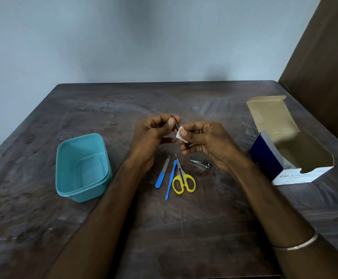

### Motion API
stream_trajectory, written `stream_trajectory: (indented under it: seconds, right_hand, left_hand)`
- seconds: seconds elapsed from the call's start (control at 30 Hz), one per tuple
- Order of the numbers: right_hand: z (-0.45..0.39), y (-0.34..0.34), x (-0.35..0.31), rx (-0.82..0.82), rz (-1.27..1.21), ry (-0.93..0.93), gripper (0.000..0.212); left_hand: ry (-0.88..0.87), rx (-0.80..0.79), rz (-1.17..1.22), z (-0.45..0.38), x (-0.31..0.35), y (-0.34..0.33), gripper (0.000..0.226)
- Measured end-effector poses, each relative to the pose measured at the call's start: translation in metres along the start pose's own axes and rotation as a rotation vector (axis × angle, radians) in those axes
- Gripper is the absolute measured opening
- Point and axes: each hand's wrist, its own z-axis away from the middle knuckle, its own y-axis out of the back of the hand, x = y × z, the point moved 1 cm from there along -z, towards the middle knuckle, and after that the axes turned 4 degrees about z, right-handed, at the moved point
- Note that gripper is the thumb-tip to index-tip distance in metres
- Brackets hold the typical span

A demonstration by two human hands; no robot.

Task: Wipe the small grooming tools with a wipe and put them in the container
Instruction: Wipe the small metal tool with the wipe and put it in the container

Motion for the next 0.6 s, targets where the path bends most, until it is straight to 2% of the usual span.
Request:
stream_trajectory:
  seconds: [0.37,0.6]
  right_hand:
    - [0.0022,-0.0015,-0.0054,0.083,0.043,0.126,0.007]
    - [0.0035,-0.0027,-0.0057,0.085,0.073,0.152,0.006]
  left_hand:
    - [-0.011,-0.017,-0.026,0.0013,0.0016,0.0001,0.010]
    - [-0.020,0.056,0.005,0.0017,0.0023,-0.0006,0.011]
